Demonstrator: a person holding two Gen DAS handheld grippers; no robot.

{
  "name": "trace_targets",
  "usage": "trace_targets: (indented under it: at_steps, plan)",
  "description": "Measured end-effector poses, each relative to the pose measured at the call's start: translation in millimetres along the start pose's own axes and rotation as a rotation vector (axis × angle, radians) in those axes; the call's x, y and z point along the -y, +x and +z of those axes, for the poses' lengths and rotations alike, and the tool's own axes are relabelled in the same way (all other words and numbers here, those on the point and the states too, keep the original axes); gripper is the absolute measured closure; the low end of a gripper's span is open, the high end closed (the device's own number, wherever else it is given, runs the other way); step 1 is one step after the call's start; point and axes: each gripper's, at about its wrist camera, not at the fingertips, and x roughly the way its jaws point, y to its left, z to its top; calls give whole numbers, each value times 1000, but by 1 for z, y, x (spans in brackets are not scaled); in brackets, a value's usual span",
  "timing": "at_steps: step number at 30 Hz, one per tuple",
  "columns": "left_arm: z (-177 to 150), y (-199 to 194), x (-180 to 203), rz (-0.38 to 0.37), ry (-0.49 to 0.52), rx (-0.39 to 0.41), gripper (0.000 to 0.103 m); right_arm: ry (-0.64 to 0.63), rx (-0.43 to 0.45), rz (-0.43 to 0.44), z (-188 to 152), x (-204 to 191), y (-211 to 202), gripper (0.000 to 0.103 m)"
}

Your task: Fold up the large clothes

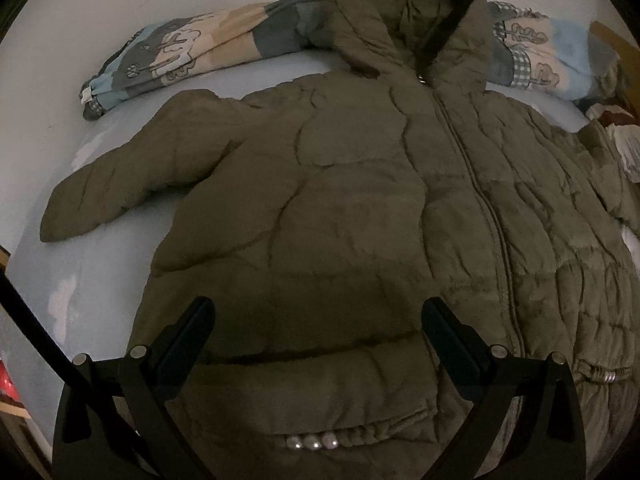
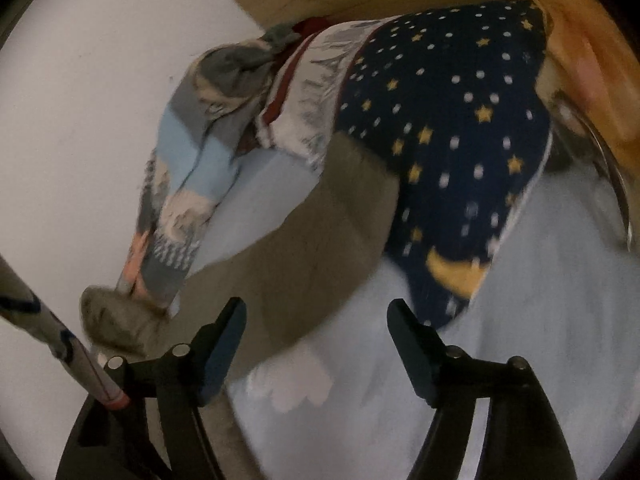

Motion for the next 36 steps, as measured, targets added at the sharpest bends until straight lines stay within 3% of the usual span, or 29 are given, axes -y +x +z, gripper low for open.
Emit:
trace_targets:
  at_steps: [2, 6, 8, 18, 20, 31, 33, 34, 36]
  plan:
    - [1, -1, 1, 8, 7, 14, 0, 20, 3, 5, 16, 11, 17, 44]
    - [3, 1, -1, 13, 2, 24, 0, 23, 5, -50, 34, 23, 44, 50]
    - [4, 2, -2, 4, -7, 19, 0, 18, 13, -56, 41, 26, 53, 60]
    - [2, 10, 0, 16, 15, -1, 0, 16, 8, -155, 60, 39, 93, 60]
    - [1, 10, 1, 14, 22, -2, 0, 3, -2, -180, 60, 40, 97, 67]
    - [-1, 9, 1, 0, 22, 2, 0, 52, 17, -127, 63, 48, 93, 67]
    - [-2, 11, 2, 7, 25, 0, 0, 33, -8, -119, 62, 45, 103, 74]
    - [-2, 11, 1, 6, 24, -4, 0, 8, 2, -143, 62, 41, 104, 84]
    - [0, 9, -1, -2, 10, -7, 0, -43, 57, -135, 60, 26, 94, 88]
